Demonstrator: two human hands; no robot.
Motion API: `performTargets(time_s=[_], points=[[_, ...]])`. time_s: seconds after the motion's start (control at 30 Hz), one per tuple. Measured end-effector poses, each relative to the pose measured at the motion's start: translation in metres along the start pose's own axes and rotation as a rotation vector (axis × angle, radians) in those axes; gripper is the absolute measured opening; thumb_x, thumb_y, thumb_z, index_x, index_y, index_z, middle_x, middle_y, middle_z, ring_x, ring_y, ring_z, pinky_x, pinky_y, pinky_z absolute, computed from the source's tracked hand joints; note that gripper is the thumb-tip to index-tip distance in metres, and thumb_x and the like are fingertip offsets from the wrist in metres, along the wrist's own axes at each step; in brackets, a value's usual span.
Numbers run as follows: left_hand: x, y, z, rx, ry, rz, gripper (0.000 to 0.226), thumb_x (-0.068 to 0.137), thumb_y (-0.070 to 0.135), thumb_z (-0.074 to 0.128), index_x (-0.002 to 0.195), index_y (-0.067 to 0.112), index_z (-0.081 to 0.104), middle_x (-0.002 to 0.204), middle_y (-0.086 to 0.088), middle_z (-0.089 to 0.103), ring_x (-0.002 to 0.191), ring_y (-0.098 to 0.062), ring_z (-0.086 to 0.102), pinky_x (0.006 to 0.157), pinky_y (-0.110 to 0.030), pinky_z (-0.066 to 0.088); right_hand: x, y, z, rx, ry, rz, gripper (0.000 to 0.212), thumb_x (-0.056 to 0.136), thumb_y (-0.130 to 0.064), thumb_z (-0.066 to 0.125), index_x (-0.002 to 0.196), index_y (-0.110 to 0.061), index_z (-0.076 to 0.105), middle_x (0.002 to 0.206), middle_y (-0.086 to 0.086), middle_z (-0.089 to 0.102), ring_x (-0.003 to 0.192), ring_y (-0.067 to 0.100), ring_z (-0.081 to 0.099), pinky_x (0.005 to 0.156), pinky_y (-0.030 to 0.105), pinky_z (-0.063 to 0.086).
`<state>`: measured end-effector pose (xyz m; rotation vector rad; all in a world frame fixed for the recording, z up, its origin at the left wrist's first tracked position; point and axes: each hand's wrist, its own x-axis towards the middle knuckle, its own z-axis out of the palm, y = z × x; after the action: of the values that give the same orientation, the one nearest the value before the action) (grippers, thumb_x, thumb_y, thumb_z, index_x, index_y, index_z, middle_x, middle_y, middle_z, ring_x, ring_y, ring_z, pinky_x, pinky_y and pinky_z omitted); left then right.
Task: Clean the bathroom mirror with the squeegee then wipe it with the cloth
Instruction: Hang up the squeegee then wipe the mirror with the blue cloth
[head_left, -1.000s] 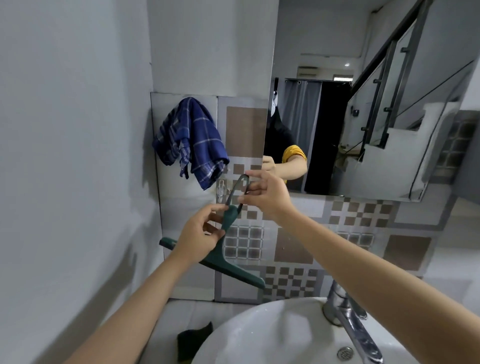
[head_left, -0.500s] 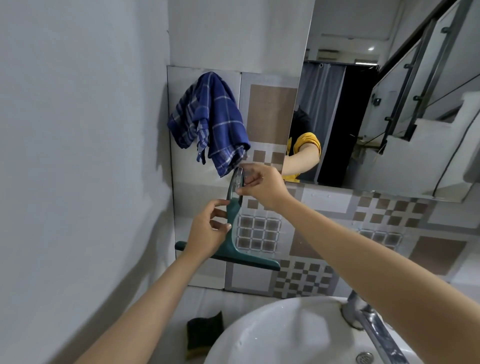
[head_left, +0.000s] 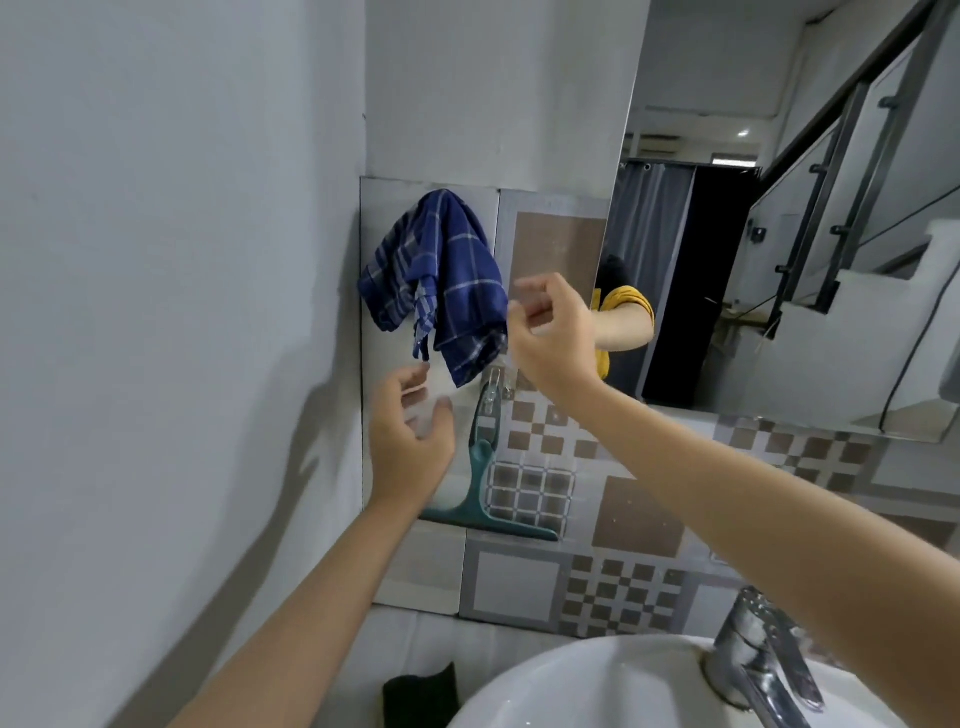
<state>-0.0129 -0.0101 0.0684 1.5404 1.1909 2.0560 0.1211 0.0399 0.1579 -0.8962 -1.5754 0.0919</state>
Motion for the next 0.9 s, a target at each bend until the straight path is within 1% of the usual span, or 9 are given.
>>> performTargets(time_s=[0.07, 0.17, 0.23, 0.3, 0.43, 0.53, 0.6, 0.77, 0.9], points=[[0.017, 0.024, 0.001, -0.098, 0.07, -0.024, 0.034, 0.087, 0.008, 0.061, 0.115, 0.025, 0.052, 0.116, 0.008, 0.056, 0.107, -0.007, 0.055, 0.086, -0.019, 0.046, 0.025, -0.017, 0.003, 0.012, 0.007, -0.05, 0.016, 0.087, -0.013, 0.062, 0.102, -0.016, 0.059, 0.079, 0.005, 0.063, 0.08, 0.023, 0.059, 0.077, 0.04, 0.054], [0.038, 0.053, 0.006, -0.355, 0.01, -0.198, 0.036, 0.09, 0.011, 0.058, 0.118, 0.03, 0.049, 0.113, 0.011, 0.059, 0.099, 0.001, 0.058, 0.079, -0.016, 0.046, 0.061, -0.036, 0.009, -0.019, -0.134, -0.001, 0.026, 0.091, -0.025, 0.06, 0.116, -0.02, 0.054, 0.094, 0.008, 0.065, 0.085, 0.021, 0.061, 0.078, 0.034, 0.053], [0.044, 0.061, 0.008, -0.475, -0.079, -0.342, 0.036, 0.092, 0.016, 0.057, 0.121, 0.034, 0.046, 0.115, 0.014, 0.058, 0.095, 0.0, 0.057, 0.082, -0.024, 0.045, 0.077, -0.044, 0.015, -0.041, -0.268, 0.071, 0.033, 0.093, -0.03, 0.057, 0.124, -0.022, 0.048, 0.098, 0.007, 0.065, 0.08, 0.017, 0.06, 0.067, 0.029, 0.051], [0.047, 0.061, 0.009, -0.497, -0.156, -0.431, 0.041, 0.091, 0.022, 0.059, 0.124, 0.038, 0.041, 0.134, 0.009, 0.05, 0.108, -0.011, 0.052, 0.095, -0.04, 0.038, 0.085, -0.05, 0.019, -0.052, -0.361, 0.089, 0.034, 0.094, -0.029, 0.057, 0.126, -0.024, 0.045, 0.086, 0.005, 0.063, 0.066, 0.013, 0.056, 0.055, 0.024, 0.043], [0.047, 0.061, 0.001, -0.484, -0.28, -0.522, 0.062, 0.088, 0.031, 0.061, 0.136, 0.05, 0.026, 0.141, 0.009, 0.046, 0.123, -0.025, 0.046, 0.106, -0.06, 0.023, 0.096, -0.062, 0.021, -0.111, -0.419, 0.043, 0.031, 0.089, -0.025, 0.064, 0.117, -0.025, 0.051, 0.074, -0.006, 0.054, 0.069, 0.018, 0.059, 0.057, 0.029, 0.05], [0.047, 0.066, -0.008, -0.48, -0.318, -0.503, 0.062, 0.09, 0.033, 0.059, 0.136, 0.055, 0.024, 0.14, 0.008, 0.05, 0.125, -0.029, 0.047, 0.106, -0.056, 0.023, 0.102, -0.072, 0.018, -0.068, -0.373, 0.042, 0.021, 0.084, -0.023, 0.066, 0.102, -0.031, 0.059, 0.075, -0.006, 0.059, 0.07, 0.021, 0.063, 0.065, 0.036, 0.055], [0.046, 0.073, -0.013, -0.464, -0.332, -0.471, 0.061, 0.09, 0.035, 0.058, 0.136, 0.056, 0.023, 0.141, 0.005, 0.049, 0.127, -0.032, 0.046, 0.107, -0.06, 0.022, 0.104, -0.079, 0.016, 0.013, -0.341, 0.054, 0.02, 0.083, -0.018, 0.063, 0.096, -0.033, 0.062, 0.073, 0.0, 0.061, 0.061, 0.02, 0.058, 0.061, 0.035, 0.053], [0.039, 0.101, -0.022, -0.533, -0.388, -0.339, 0.062, 0.09, 0.037, 0.054, 0.14, 0.053, 0.021, 0.138, 0.008, 0.052, 0.118, -0.023, 0.055, 0.105, -0.057, 0.026, 0.102, -0.105, 0.004, 0.305, -0.304, 0.194, 0.026, 0.089, -0.005, 0.056, 0.101, -0.027, 0.064, 0.066, 0.004, 0.059, 0.054, 0.017, 0.053, 0.056, 0.03, 0.049], [0.031, 0.124, -0.024, -0.606, -0.398, -0.271, 0.061, 0.086, 0.041, 0.053, 0.138, 0.055, 0.024, 0.122, 0.021, 0.058, 0.118, -0.015, 0.056, 0.104, -0.049, 0.032, 0.094, -0.132, -0.016, 0.518, -0.381, 0.265, 0.027, 0.094, -0.003, 0.053, 0.108, -0.024, 0.064, 0.071, 0.009, 0.059, 0.058, 0.018, 0.056, 0.055, 0.026, 0.053]])
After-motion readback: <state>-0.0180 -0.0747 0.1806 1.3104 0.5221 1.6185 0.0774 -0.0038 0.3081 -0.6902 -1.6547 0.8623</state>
